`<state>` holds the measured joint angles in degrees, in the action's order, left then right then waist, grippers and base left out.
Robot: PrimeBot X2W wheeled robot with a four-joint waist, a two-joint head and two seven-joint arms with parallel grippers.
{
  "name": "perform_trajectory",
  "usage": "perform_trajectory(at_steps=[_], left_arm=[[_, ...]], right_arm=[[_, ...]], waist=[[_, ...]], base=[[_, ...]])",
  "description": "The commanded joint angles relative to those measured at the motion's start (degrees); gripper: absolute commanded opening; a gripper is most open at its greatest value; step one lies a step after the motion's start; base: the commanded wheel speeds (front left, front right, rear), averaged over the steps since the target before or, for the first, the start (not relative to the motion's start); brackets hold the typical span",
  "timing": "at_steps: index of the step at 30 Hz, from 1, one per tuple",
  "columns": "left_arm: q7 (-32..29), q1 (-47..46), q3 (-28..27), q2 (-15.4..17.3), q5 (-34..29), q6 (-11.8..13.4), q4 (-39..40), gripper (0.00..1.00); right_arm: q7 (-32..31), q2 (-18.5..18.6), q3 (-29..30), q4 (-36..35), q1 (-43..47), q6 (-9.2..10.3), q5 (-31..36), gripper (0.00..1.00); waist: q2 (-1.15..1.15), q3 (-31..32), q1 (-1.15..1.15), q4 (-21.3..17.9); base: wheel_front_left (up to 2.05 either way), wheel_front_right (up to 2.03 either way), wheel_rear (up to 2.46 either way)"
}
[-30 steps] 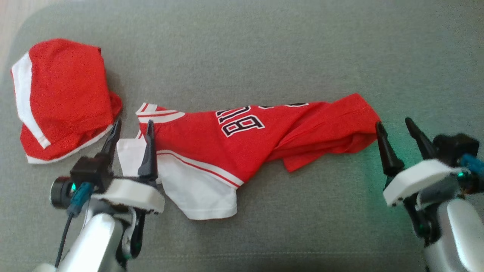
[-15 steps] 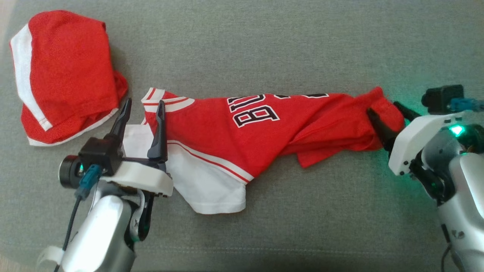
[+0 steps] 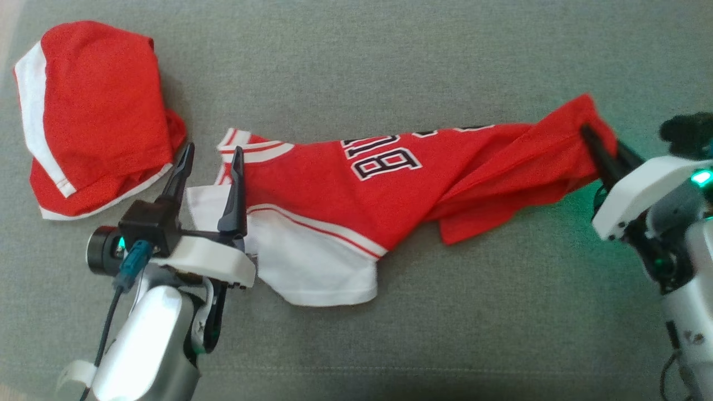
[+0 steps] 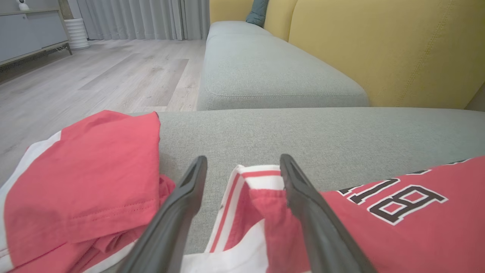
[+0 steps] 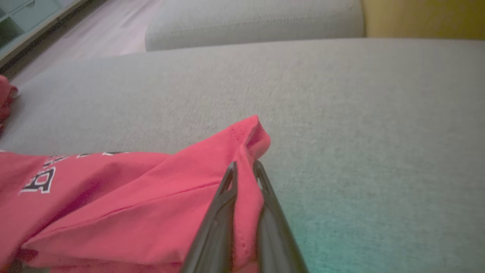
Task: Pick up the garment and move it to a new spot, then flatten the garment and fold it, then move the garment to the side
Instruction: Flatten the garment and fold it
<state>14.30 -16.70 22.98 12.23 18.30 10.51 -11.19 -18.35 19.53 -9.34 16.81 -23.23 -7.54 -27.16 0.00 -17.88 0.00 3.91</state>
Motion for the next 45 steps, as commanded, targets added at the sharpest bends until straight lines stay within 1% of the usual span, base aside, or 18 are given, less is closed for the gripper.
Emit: perform_trajectory(at_steps=[1,6,9,12,16,20,26,27,28,29,33,38,45], left_arm=[[0.69,-1.57,-2.67,0.74,-0.43,-0.32,1.63,1.00],[0.69,-1.32,-2.86,0.58,-0.90,-0.48,1.65,1.00],[0.69,-1.10,-2.91,0.52,-1.09,-0.54,1.54,1.00],[0.69,-0.76,-2.72,0.39,-1.16,-0.75,1.32,1.00],[0.69,-0.18,-2.47,0.09,-1.14,-0.90,1.12,1.00],[0.70,0.34,-2.21,-0.04,-1.08,-1.05,0.94,1.00],[0.70,0.71,-2.33,0.08,-0.97,-0.86,0.91,1.00],[0.70,0.75,-2.33,0.10,-0.94,-0.86,0.89,1.00],[0.70,0.84,-2.39,0.21,-0.87,-0.89,0.86,1.00],[0.70,0.94,-2.41,0.28,-0.83,-0.88,0.80,1.00],[0.70,1.25,-2.23,0.42,-0.72,-0.88,0.61,1.00],[0.70,1.92,-2.27,0.74,-0.47,-0.66,0.37,1.00],[0.51,3.84,-2.63,1.46,-0.04,0.05,0.48,1.00]], right_arm=[[0.82,1.45,0.04,-2.23,-2.23,0.05,0.29,0.00],[6.04,1.48,2.39,-1.65,-6.10,0.05,1.65,0.00],[9.69,1.32,2.64,-1.05,-8.56,0.05,2.41,0.00],[11.49,1.04,1.87,0.44,-8.41,0.05,2.35,0.00],[12.01,0.76,0.33,1.01,-3.20,0.05,2.73,0.00],[12.03,0.25,-1.26,-1.66,4.83,0.05,3.72,0.00],[9.94,-1.22,0.65,-6.50,14.75,0.05,8.26,0.00],[9.44,-1.51,1.10,-7.09,15.79,0.05,9.17,0.16],[8.95,-2.68,2.29,-8.26,17.26,0.05,10.17,0.79],[8.90,-3.22,2.91,-8.73,17.77,0.05,10.76,1.00],[10.24,-5.79,5.50,-10.53,19.44,0.05,11.94,1.00],[14.62,-8.79,7.35,-14.82,20.51,0.05,12.66,1.00],[17.37,-9.75,6.36,-20.21,19.43,0.05,13.50,1.00]], waist=[[0.00,0.15,0.00,-0.12],[0.00,0.75,0.00,-0.76],[0.00,1.10,0.00,-1.30],[0.00,1.66,0.00,-1.72],[0.00,2.53,0.00,-2.27],[0.00,3.07,0.00,-2.75],[0.00,3.17,0.00,-3.67],[0.00,3.18,0.00,-3.73],[0.00,3.18,0.00,-3.86],[0.00,3.25,0.00,-3.91],[0.00,3.49,0.00,-3.72],[0.00,4.46,0.00,-3.69],[0.00,6.87,0.00,-4.37]], base=[[0.00,0.00,0.00],[0.00,0.00,0.00],[0.00,0.00,0.00],[0.00,0.00,0.00],[0.00,0.00,0.00],[0.00,0.00,0.00],[0.00,0.00,0.00],[0.00,0.00,0.00],[0.00,0.00,0.00],[0.00,0.00,0.00],[0.00,0.00,0.00],[0.00,0.00,0.00],[0.00,0.00,0.00]])
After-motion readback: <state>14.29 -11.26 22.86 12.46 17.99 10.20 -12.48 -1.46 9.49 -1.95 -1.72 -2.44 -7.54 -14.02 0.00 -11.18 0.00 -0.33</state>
